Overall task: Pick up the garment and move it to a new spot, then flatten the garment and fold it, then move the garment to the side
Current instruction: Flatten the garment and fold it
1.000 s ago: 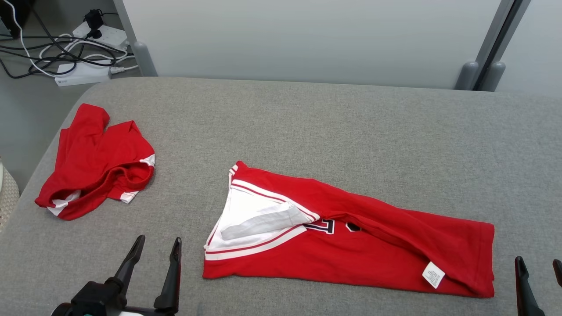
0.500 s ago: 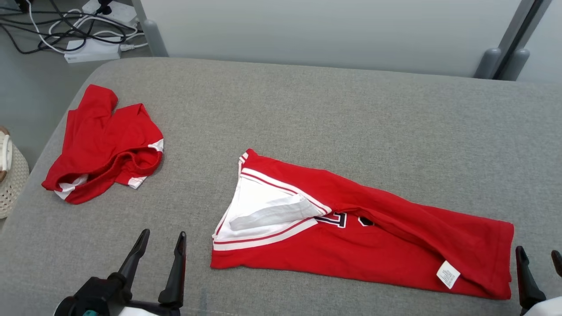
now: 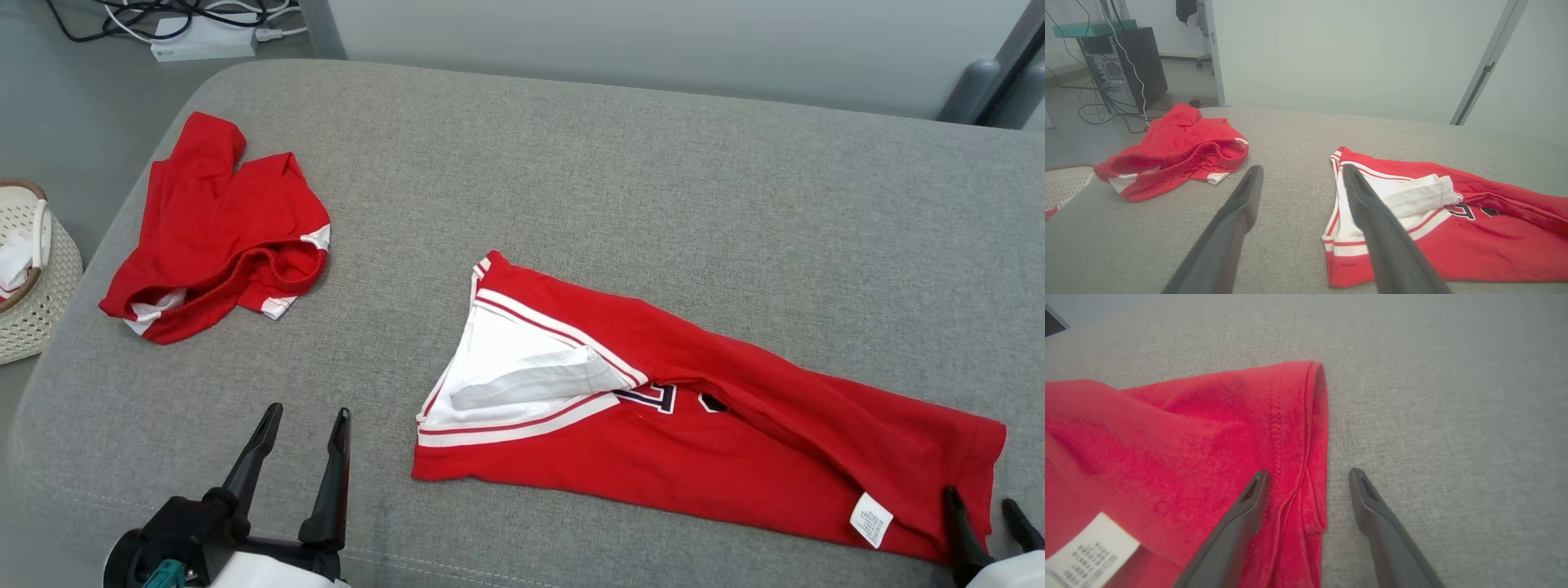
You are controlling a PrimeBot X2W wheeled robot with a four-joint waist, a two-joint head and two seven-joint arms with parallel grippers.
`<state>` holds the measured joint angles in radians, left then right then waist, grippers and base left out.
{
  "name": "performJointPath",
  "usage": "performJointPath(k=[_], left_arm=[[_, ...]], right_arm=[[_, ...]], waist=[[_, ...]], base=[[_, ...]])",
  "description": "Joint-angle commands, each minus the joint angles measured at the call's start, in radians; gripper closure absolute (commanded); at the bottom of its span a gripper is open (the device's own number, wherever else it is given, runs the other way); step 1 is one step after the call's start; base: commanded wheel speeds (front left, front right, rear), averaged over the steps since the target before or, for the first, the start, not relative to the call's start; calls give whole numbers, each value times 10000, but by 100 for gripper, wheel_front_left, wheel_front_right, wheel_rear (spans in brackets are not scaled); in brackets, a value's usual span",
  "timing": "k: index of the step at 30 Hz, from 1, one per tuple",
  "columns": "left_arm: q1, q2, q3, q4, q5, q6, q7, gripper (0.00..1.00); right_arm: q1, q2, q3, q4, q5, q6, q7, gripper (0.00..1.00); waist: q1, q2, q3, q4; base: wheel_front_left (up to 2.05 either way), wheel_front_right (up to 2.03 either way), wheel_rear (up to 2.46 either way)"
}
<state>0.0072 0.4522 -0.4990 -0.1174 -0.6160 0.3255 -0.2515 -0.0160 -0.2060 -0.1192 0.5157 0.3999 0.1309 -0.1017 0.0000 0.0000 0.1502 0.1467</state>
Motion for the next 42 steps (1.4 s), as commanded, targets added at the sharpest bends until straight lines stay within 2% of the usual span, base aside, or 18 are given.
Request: performJointPath(k=[1, 6, 7, 9, 15, 25, 28, 32, 36, 42], left_arm=[[-559, 128, 441, -166, 70, -67, -102, 0], [-581, 32, 540, -99, 180, -233, -102, 0], [-584, 17, 561, -86, 203, -260, -102, 0], [-583, -31, 605, -44, 253, -333, -102, 0], [-500, -121, 709, 18, 314, -405, -102, 0], [-461, -276, 917, 20, 450, -518, -103, 0], [-462, -311, 953, 34, 489, -568, -103, 0], [-494, -327, 965, 47, 531, -622, -103, 0], [-531, -327, 968, 69, 563, -652, -103, 0], [-652, -315, 903, 55, 592, -710, -100, 0]], right_arm=[[-257, -281, 240, -12, 167, -2, -8, 0], [-507, -321, 638, 380, 747, -2, 195, 0], [-552, -322, 753, 453, 894, -2, 296, 11], [-665, -407, 1057, 568, 1225, -2, 413, 100], [-666, -653, 1103, 686, 1683, -2, 270, 100], [-527, -1603, -452, 782, 1962, -2, -225, 100], [-698, -1692, -617, 621, 1983, -2, -159, 100], [-936, -1443, -569, -5, 2480, -2, 1, 100], [-971, -758, -118, -1940, 3687, -2, 634, 100], [-758, 377, 1060, -5279, 4699, -2, 1988, 100]], waist=[[0, 0, 21, 12], [0, 0, 81, 47], [0, 0, 90, 51], [0, 0, 107, 59], [0, 0, 75, 0], [0, 0, 116, -264], [0, 0, 148, -366], [0, 0, 167, -440], [0, 0, 162, -554], [0, 0, 250, -694]], base=[[0, 0, 0], [0, 0, 0], [0, 0, 0], [0, 0, 0], [0, 0, 0], [0, 0, 0], [0, 0, 0], [0, 0, 0], [0, 0, 0], [0, 0, 0]])
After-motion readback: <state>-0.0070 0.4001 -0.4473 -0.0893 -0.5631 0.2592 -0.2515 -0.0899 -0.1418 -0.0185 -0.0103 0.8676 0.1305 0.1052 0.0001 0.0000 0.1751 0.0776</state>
